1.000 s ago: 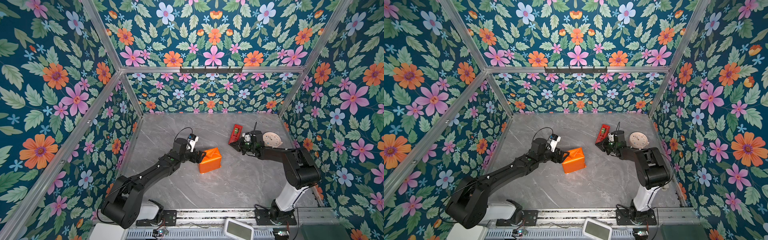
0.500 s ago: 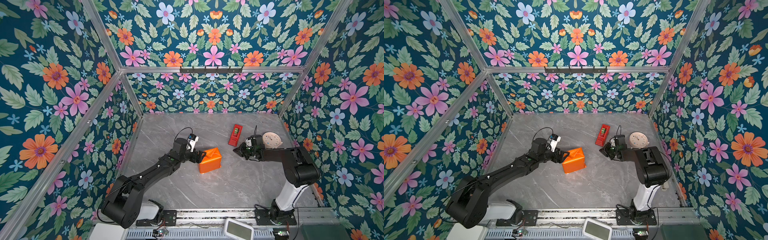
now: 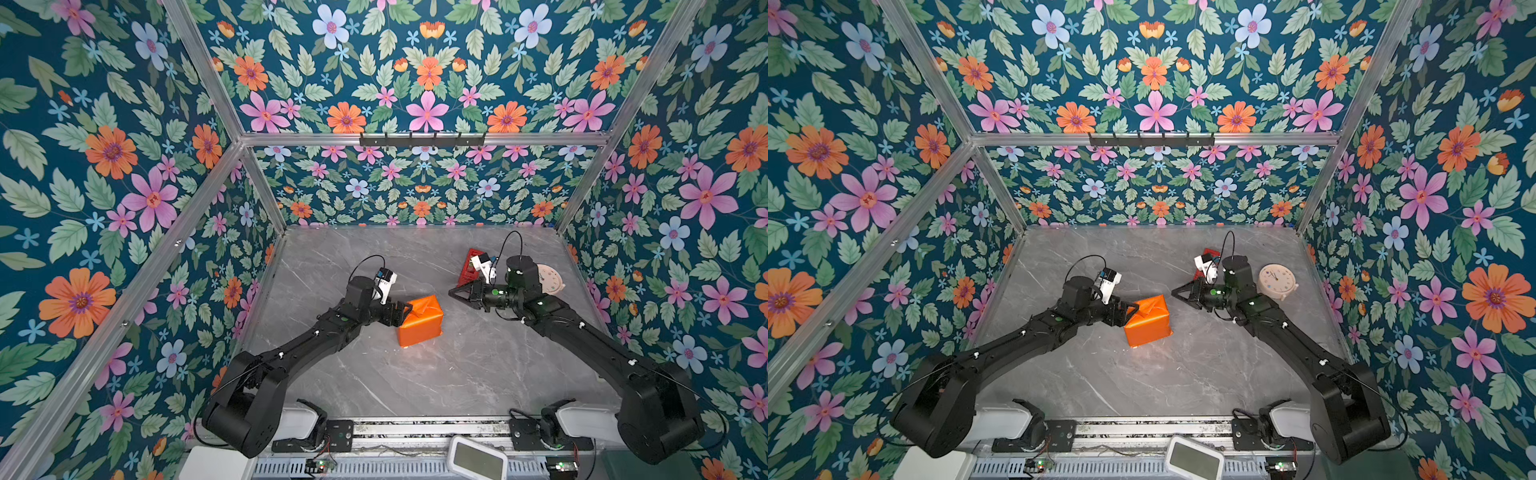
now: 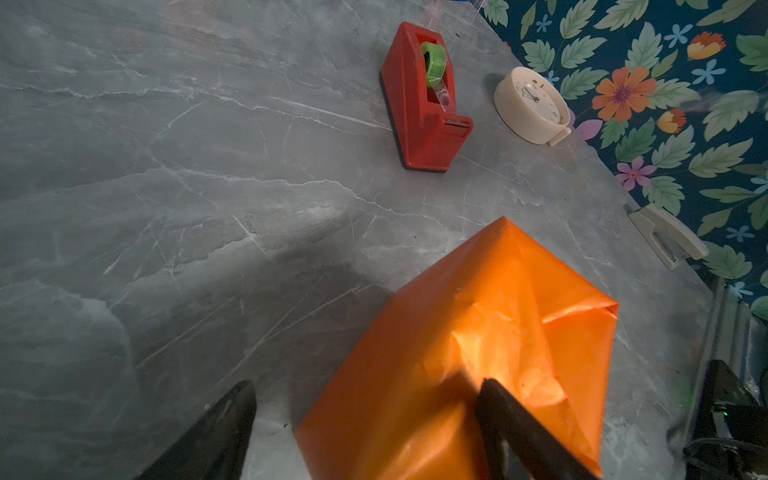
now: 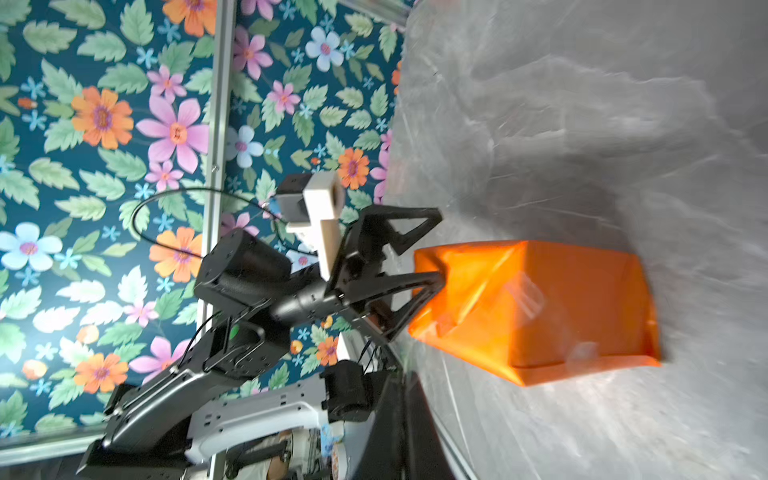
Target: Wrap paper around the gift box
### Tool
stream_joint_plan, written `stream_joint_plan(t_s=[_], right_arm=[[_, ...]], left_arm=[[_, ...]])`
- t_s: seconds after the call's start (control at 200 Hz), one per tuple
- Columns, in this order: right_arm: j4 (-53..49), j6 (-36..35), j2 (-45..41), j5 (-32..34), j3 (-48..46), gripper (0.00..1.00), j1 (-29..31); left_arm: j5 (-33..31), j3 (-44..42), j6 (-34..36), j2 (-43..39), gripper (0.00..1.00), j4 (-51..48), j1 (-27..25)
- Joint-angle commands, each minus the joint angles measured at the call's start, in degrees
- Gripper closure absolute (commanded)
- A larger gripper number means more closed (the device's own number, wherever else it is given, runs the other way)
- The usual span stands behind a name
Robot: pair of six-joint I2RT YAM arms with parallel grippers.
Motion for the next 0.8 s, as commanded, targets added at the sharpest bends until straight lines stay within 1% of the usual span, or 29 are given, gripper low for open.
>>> stream_joint_plan(t_s=[0.0,0.24,0.49,0.795], right_arm=[[-5.03,0.37,2.90,-0.67,3.15,1.00,3.39],[-5.46,1.52,10.23,-1.63,7.99,1.00,8.79],[-5.57,2.92,15.31,-4.06,10.91,1.00,8.99],[-2.62,4.42,18.32,-4.74,11.49,1.00,9.05]], left_arm=[[-1.02,-0.76,2.28,-0.13,0.15,-7.13,-0.17],[-1.28,-0.83,2.37,-0.04,0.15,-7.24,-0.44],[-1.59,-0.77,2.47,-0.06,0.15,-7.24,-0.52],[-1.41,-0.86,2.46,-0.04,0.15,-7.07,-0.52]])
